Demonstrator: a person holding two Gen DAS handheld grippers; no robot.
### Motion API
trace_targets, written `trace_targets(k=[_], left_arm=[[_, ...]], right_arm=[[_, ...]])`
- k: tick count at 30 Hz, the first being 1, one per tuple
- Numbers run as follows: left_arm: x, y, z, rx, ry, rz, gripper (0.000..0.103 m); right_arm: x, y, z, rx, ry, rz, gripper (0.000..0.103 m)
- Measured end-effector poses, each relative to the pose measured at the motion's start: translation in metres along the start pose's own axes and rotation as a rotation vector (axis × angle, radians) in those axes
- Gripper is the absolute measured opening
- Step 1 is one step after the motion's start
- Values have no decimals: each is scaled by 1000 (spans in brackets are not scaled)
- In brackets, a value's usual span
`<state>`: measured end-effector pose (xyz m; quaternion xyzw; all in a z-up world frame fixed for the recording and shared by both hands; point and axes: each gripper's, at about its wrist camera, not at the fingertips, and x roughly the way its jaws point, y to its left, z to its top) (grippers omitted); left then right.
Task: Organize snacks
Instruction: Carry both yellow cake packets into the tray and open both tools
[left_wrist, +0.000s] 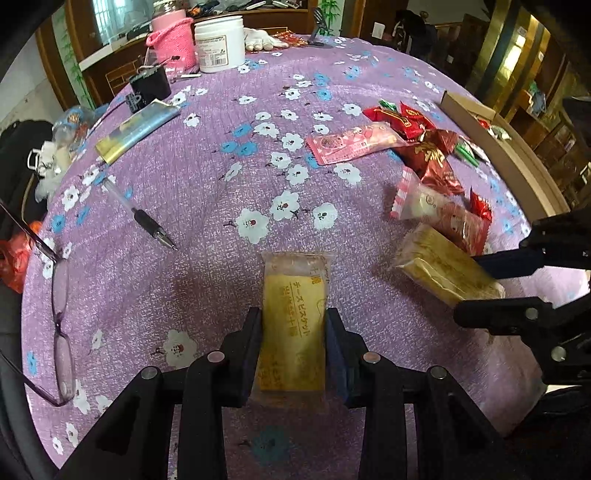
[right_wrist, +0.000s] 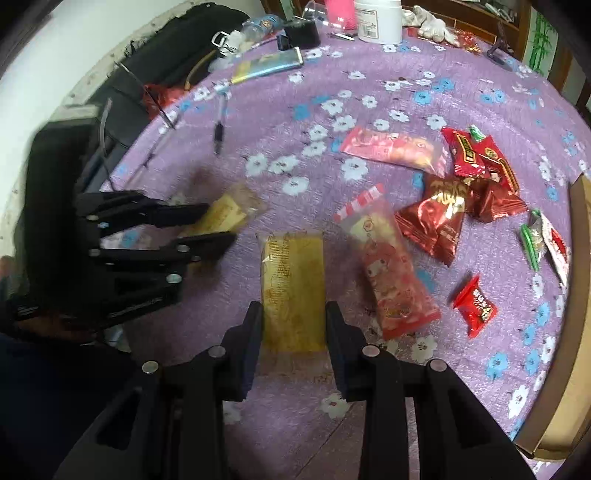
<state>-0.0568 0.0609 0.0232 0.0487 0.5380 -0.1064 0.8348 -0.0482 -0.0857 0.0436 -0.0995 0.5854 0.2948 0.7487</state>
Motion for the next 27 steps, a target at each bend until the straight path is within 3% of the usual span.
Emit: trace_targets(k=[2, 6, 8, 10, 27], left_arm=[[0, -1, -2, 4, -5, 6, 41], [-1, -3, -7, 23, -33, 17, 43], [-2, -3, -8, 22, -44, 16, 35], [-3, -4, -9, 24, -45, 18, 35], [-32, -18, 5, -6, -102, -28, 35]], right_arm=[[6, -3, -2, 23, 15, -6, 35], [9, -1, -7, 21, 15, -21, 35], [9, 3, -9, 9, 11, -20, 32], [7, 7, -11, -3, 2, -26, 31], [-38, -2, -20, 53, -173, 19, 31]])
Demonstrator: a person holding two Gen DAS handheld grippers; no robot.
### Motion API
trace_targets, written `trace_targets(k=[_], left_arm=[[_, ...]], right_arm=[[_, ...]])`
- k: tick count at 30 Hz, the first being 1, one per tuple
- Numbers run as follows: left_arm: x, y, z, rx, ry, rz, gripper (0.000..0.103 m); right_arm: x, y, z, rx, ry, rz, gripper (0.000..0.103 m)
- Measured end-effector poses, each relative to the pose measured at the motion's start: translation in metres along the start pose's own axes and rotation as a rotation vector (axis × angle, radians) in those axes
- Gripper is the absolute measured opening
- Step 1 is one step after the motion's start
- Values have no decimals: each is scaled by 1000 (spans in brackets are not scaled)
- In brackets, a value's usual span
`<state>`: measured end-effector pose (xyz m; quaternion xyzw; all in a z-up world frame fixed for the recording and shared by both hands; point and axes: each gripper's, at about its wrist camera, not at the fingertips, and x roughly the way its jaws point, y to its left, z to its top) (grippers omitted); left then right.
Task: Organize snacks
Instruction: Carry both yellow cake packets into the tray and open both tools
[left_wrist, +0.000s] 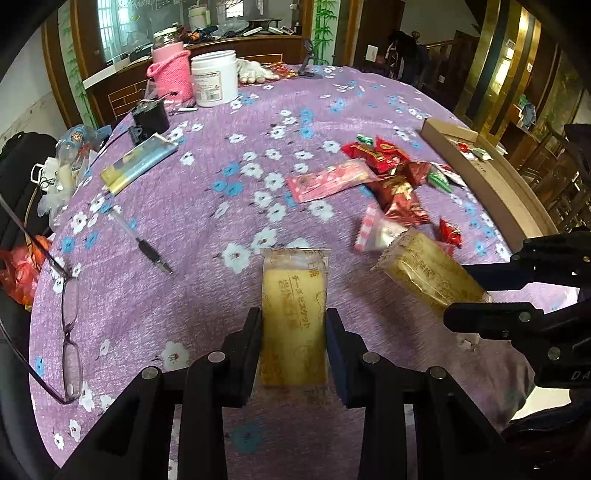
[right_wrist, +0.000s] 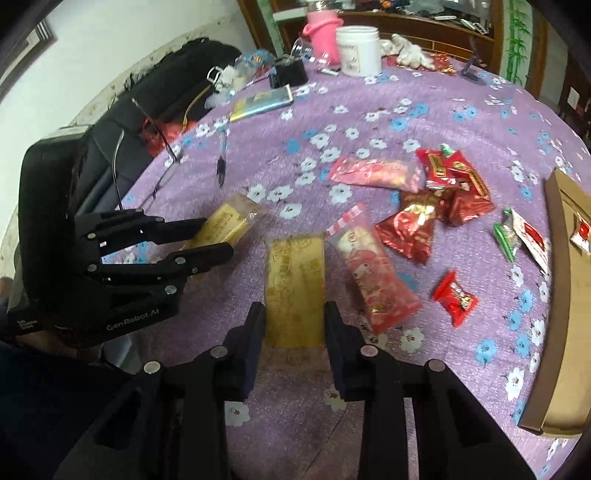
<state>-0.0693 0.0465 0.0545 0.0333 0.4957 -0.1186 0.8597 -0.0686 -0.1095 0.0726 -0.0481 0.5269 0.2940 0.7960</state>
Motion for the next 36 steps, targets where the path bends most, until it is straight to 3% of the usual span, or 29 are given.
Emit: trace_targets(k=[19, 36], left_arm=[[-6, -81, 31, 100, -26, -35, 35], [5, -190, 75, 214, -47, -132, 34]], right_arm=[[-55, -66, -28, 112, -99, -13, 31], [-129, -177, -78, 353, -182, -116, 31]])
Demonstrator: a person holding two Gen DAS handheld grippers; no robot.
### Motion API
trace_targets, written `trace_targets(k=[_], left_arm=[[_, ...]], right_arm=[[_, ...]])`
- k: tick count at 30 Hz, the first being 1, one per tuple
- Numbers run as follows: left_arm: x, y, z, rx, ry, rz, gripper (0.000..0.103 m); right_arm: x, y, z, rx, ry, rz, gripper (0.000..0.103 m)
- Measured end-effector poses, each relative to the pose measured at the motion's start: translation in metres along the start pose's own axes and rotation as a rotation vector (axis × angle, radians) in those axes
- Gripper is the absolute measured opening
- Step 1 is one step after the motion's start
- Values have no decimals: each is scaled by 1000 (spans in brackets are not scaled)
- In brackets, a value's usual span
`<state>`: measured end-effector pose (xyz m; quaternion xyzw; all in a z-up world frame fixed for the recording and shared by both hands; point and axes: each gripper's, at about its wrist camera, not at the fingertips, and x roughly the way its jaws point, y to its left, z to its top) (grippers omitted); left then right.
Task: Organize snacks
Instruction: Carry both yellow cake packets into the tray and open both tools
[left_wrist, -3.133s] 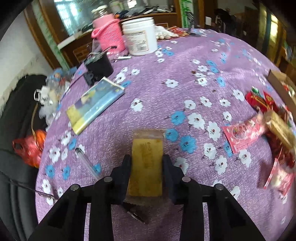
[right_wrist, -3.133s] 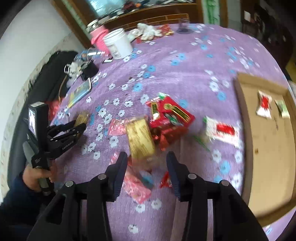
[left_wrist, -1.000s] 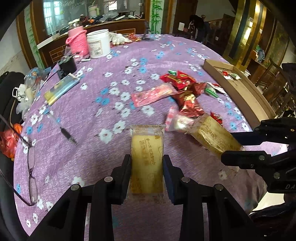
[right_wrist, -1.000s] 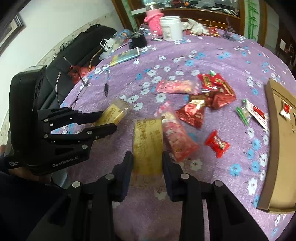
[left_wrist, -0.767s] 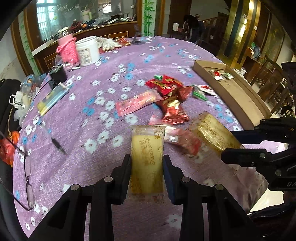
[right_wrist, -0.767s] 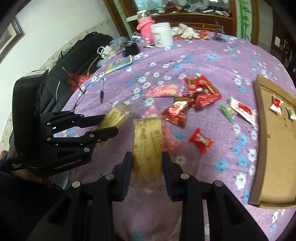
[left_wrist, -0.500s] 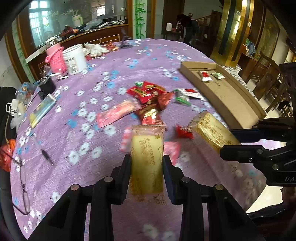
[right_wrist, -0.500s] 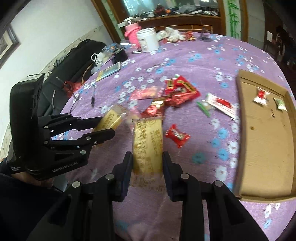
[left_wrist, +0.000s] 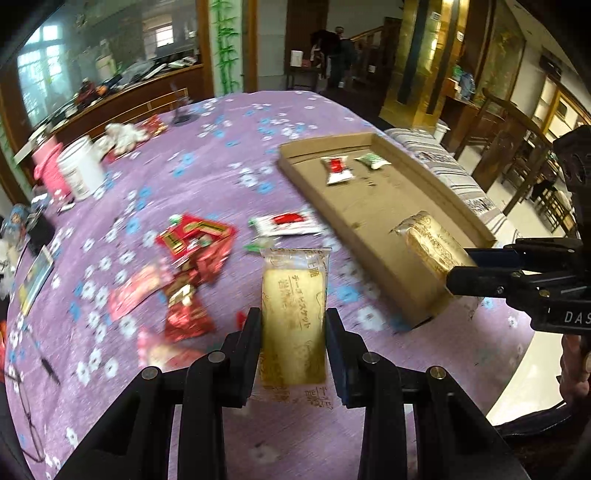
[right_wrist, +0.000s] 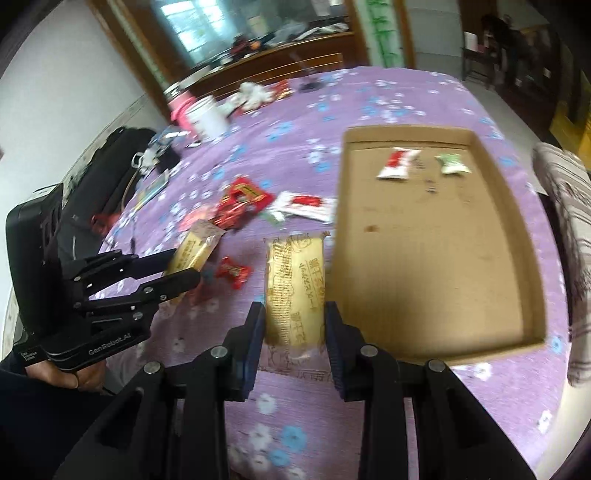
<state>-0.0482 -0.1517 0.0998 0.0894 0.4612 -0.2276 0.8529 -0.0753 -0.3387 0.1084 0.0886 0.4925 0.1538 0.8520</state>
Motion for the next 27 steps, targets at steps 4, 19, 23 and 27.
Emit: trace_targets(k=[4, 19, 23, 27], left_arm=[[5, -24, 14, 40, 5, -19, 34], [40, -94, 69, 92, 33, -99, 34], [55, -99, 86, 64, 43, -114, 34], [71, -103, 101, 48, 63, -120, 34]], right_arm=[[-13, -25, -3, 43, -23, -15, 31], [-37, -99, -1, 161, -42, -68, 31], [-35, -118, 9, 183, -36, -90, 31], [-29, -132, 27, 188, -30, -92, 31]])
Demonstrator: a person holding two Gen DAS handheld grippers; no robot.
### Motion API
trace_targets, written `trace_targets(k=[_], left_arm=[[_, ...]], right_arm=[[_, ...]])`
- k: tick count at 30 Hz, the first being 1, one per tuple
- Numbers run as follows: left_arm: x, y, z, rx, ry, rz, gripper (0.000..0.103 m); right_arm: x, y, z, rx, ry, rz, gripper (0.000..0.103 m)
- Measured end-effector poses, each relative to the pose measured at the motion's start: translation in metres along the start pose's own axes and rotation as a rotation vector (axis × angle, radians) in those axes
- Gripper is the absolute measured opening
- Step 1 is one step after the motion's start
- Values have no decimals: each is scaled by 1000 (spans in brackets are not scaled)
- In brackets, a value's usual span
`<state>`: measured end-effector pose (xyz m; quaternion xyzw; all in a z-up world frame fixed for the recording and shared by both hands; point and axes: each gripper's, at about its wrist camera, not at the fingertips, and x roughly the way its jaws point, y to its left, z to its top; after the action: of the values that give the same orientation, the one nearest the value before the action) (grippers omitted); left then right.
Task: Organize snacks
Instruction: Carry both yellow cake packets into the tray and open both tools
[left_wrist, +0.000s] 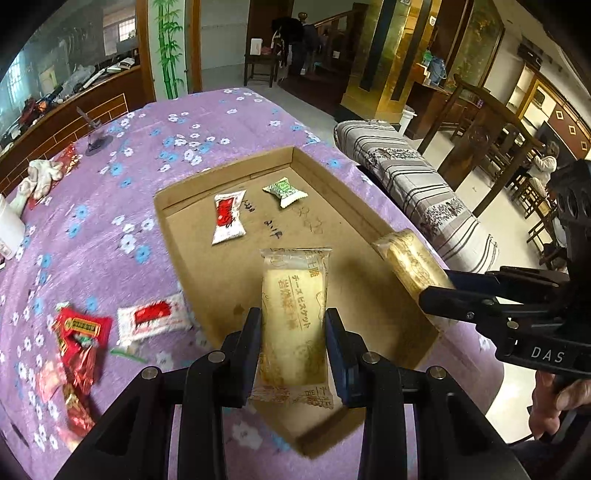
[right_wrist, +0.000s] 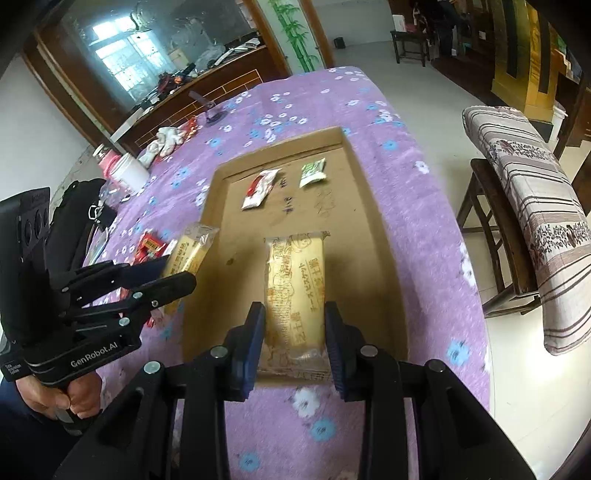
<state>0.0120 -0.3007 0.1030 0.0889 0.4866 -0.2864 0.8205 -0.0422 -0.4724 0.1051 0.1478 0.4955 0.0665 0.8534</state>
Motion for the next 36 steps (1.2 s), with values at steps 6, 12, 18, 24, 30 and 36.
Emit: trace_targets(k=[6, 12, 18, 24, 30, 36], left_arm=[[28, 5, 18, -19, 35, 11, 34], [67, 13, 24, -48, 103, 16, 34], [90, 13, 37, -51, 121, 25, 34], [111, 23, 52, -74, 128, 49, 34], [118, 25, 66, -73, 108, 61, 34], [121, 25, 69, -76, 95, 55, 34]], right_arm=[[27, -5, 32, 14, 30, 20, 31], [64, -13, 54, 37, 89, -9, 31], [90, -17, 73, 47, 116, -45, 31], [111, -16, 87, 36, 136, -69, 31], [125, -17, 103, 42, 126, -79, 31], [132, -19, 109, 43, 127, -90, 31]])
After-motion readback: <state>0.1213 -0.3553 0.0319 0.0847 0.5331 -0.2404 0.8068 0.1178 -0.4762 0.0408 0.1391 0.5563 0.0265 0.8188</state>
